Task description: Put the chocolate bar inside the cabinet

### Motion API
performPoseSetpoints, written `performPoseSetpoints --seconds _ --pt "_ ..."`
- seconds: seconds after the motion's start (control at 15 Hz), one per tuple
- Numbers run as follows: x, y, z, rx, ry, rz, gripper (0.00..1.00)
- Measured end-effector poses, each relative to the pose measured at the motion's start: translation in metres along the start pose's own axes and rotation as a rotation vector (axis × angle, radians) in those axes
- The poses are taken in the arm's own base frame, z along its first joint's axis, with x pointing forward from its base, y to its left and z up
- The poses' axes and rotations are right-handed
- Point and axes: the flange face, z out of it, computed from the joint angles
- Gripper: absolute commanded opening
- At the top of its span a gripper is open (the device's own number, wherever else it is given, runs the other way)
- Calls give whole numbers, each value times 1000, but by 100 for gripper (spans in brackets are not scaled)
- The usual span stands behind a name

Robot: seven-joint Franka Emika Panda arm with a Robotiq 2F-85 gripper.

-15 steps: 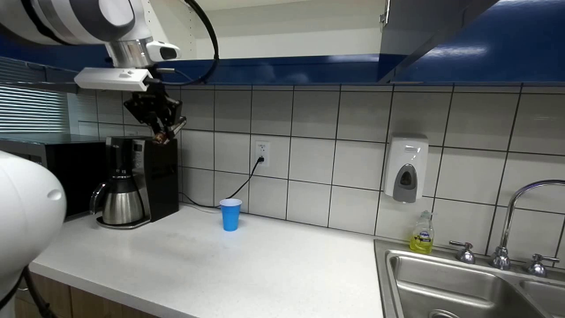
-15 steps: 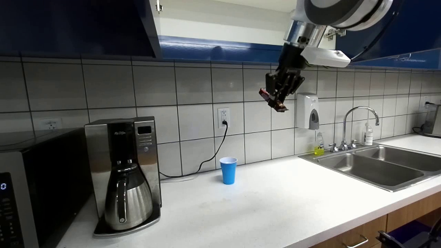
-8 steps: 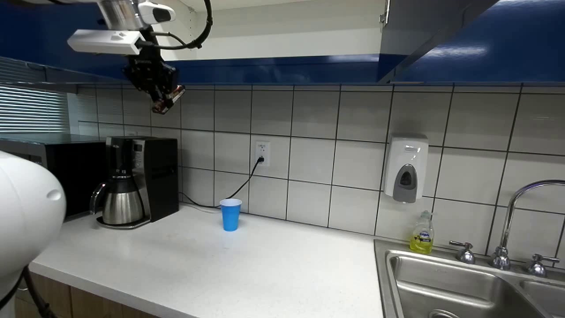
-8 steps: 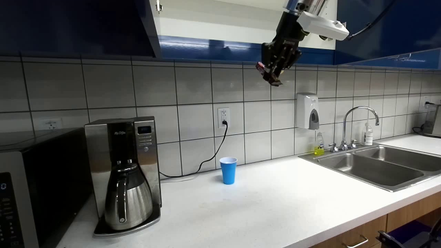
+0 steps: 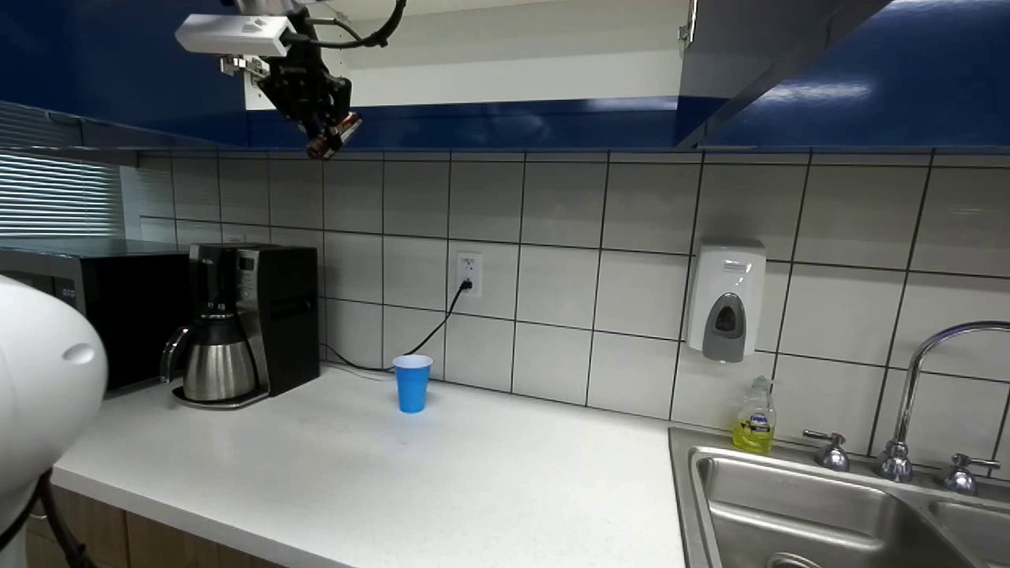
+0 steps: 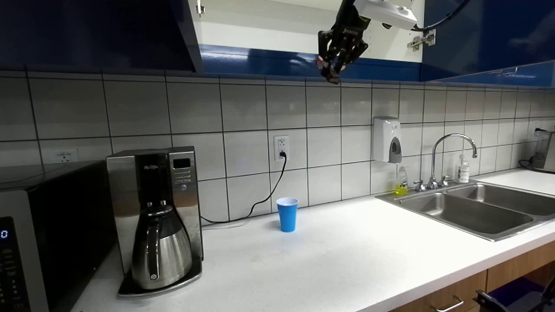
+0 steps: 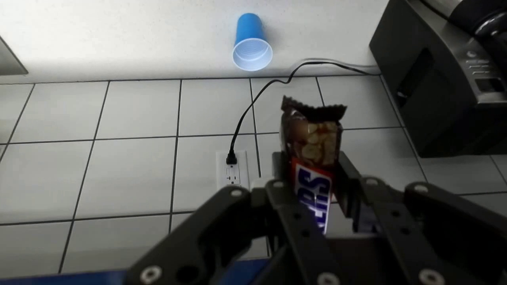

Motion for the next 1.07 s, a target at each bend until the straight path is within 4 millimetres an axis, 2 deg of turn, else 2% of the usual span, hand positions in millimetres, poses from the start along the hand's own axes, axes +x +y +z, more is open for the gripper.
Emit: performPoseSetpoints --seconds 0.33,1.07 --pt "39 0 -5 7 20 34 8" --pt "77 -5 -49 20 67 78 8"
